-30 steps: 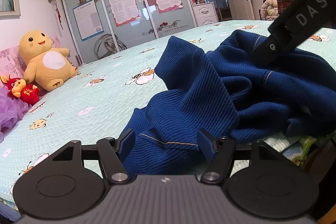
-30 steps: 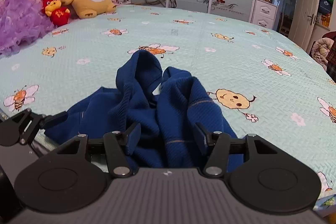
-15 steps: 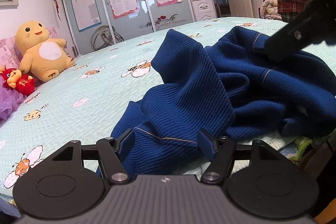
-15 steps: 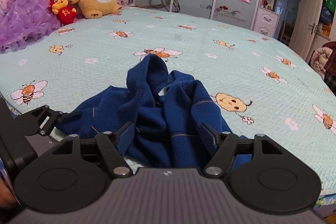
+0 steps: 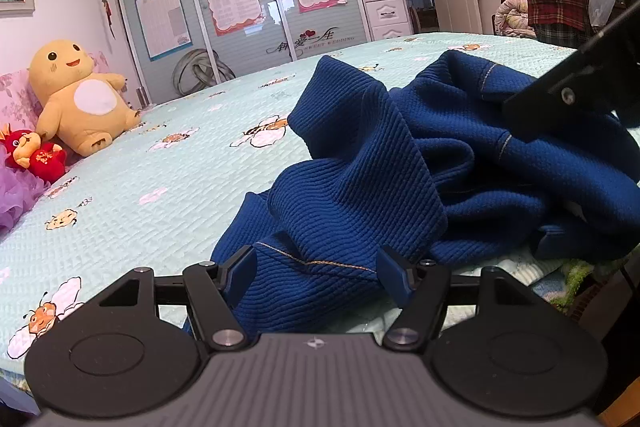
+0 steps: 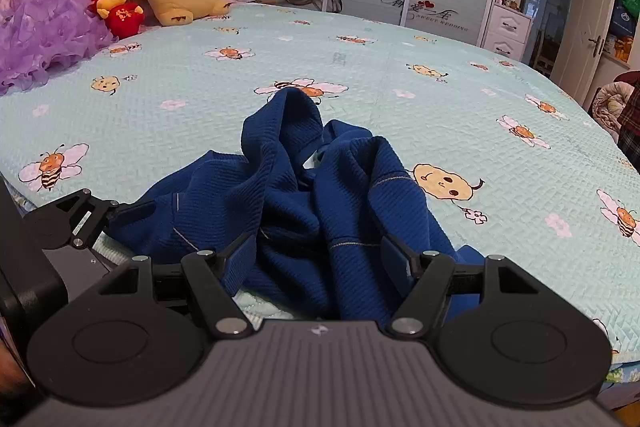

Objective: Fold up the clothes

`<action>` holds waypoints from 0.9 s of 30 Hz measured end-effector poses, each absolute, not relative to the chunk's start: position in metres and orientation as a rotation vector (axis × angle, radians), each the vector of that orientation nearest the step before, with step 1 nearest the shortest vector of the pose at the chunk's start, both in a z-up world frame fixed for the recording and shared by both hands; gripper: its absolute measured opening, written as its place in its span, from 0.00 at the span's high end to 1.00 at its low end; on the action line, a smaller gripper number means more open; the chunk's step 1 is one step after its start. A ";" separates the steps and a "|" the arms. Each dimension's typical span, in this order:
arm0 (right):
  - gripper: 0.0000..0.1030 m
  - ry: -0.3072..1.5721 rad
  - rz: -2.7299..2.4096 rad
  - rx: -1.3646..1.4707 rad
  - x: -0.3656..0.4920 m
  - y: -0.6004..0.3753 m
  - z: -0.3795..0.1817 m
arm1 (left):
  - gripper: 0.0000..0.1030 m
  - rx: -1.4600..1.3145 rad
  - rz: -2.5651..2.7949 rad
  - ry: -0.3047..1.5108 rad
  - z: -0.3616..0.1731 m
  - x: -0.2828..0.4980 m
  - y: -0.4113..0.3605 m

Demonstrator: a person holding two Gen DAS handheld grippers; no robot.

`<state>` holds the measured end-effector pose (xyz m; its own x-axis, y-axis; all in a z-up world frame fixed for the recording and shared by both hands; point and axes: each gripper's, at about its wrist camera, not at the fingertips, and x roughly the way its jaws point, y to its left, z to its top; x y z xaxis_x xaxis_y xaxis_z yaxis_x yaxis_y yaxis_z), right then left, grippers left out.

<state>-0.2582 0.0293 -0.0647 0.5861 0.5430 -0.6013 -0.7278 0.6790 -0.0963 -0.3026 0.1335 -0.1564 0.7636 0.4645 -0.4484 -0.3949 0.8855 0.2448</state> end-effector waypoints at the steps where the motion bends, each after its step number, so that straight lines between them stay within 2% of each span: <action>1: 0.33 0.572 0.759 -0.352 -0.258 0.029 -0.065 | 0.32 0.135 0.469 0.524 -0.156 -0.303 0.134; 27: 0.33 0.625 0.762 -0.366 -0.252 0.035 -0.081 | 0.30 0.113 0.476 0.533 -0.154 -0.307 0.142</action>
<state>-0.2520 0.0350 -0.0813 0.5575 0.5248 -0.6433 -0.7333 0.6746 -0.0851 -0.3074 0.1424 -0.1539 0.7555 0.4646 -0.4620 -0.4067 0.8854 0.2253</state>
